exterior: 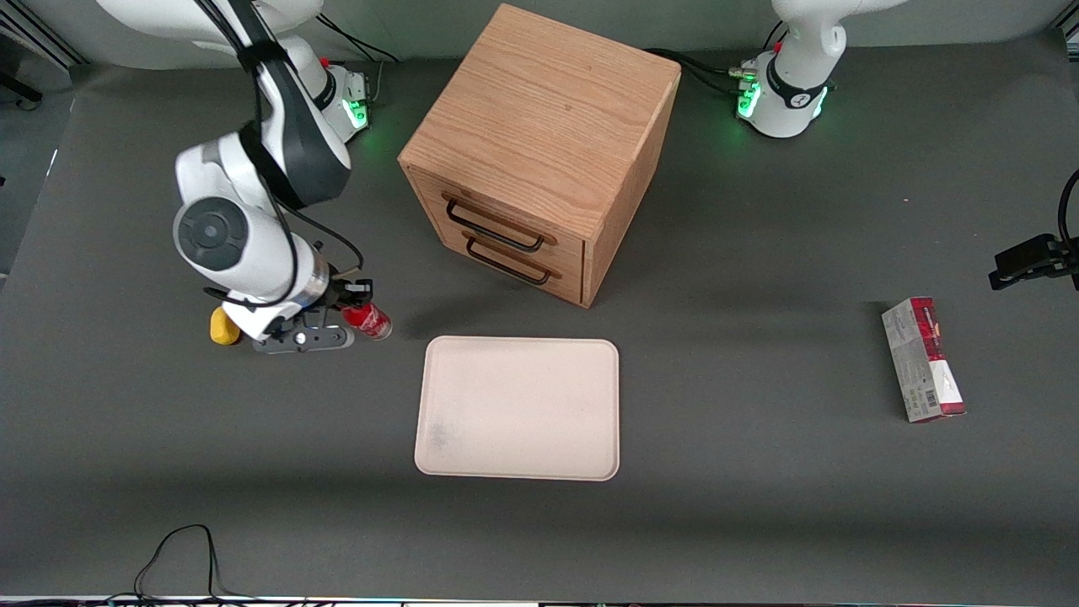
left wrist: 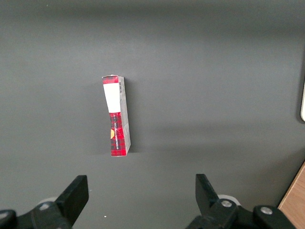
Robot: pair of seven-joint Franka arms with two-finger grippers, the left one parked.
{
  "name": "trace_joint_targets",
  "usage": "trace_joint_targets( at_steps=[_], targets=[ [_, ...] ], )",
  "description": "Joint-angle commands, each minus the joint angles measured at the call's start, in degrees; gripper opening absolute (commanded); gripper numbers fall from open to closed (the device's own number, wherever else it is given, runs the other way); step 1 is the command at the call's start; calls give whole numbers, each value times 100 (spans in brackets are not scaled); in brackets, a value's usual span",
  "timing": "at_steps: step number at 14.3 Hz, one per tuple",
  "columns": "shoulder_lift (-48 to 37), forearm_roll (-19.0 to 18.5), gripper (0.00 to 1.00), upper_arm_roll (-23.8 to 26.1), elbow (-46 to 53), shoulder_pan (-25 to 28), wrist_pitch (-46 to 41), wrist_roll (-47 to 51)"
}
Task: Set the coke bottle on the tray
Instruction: 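Close the right gripper around the bottle's body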
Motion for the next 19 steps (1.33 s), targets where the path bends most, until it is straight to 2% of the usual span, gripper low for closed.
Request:
trace_joint_targets(
  at_steps=[1, 4, 7, 10, 14, 19],
  targets=[
    [-50, 61, 0, -32, 1031, -27, -923, 90],
    [-41, 78, 0, -111, 1876, -36, -1864, 37],
    [-33, 166, 0, -102, 2483, -36, -2375, 37],
    [55, 272, 0, -93, 2817, -36, -2403, 28],
    [888, 298, 0, 56, 4107, -27, -2411, 19],
    [1952, 272, 0, 214, 5207, -1, -2289, 28]
  ],
)
